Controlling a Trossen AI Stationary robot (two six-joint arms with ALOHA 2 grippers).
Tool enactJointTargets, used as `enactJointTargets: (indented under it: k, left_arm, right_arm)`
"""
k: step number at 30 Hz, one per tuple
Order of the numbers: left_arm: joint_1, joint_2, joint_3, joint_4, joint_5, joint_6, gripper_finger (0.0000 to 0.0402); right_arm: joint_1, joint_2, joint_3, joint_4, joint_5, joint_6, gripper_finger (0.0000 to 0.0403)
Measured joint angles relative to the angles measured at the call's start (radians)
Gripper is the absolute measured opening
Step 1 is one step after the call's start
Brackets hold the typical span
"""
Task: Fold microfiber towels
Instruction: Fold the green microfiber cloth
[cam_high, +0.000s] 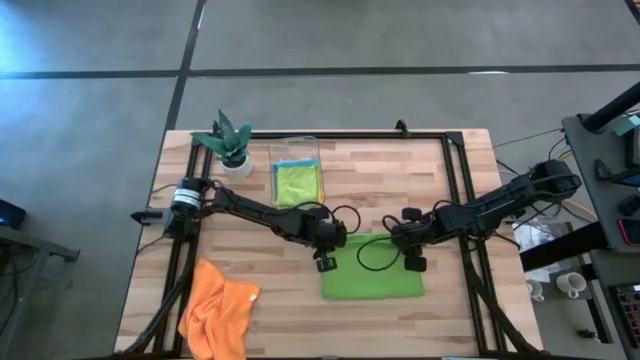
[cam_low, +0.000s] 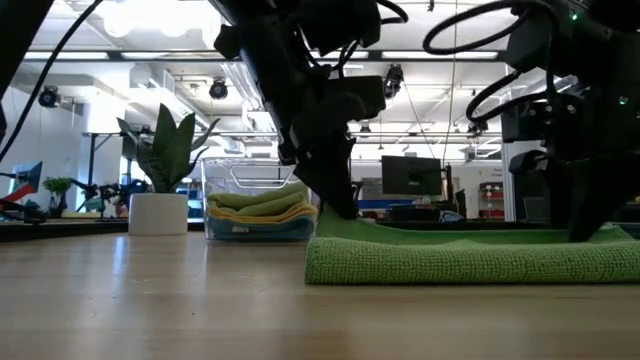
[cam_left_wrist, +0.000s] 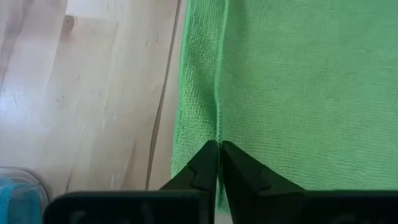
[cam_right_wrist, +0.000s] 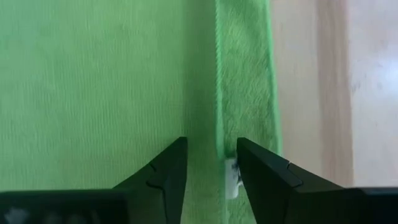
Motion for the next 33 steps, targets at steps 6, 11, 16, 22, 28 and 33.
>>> enactJointTargets:
  k: [6,11,16,22,28,33]
  left_arm:
    - [0.0,-0.006,0.005,-0.036,0.003,-0.001,0.0001]
    - [-0.003,-0.036,0.005,-0.051,0.001,-0.024,0.0]
    - [-0.005,-0.053,0.005,-0.049,0.001,-0.024,0.0]
    - [-0.008,-0.053,0.002,-0.051,0.004,-0.024,0.0]
    - [-0.015,-0.053,-0.001,-0.051,0.021,-0.025,0.0]
    - [-0.014,-0.053,-0.003,-0.052,0.021,-0.026,0.0]
  right_arm:
    - [0.018,-0.008,-0.011,-0.006,0.019,-0.108,0.0174]
    - [0.018,-0.04,-0.053,0.01,0.036,-0.161,0.0187]
    - [0.008,-0.137,-0.088,0.042,0.045,-0.166,0.018]
    - [-0.023,-0.183,-0.11,0.049,0.032,-0.147,0.0163]
    - [-0.023,-0.146,-0.109,0.045,-0.048,-0.13,0.0105]
    - [-0.023,-0.097,-0.086,0.028,-0.027,-0.124,0.0028]
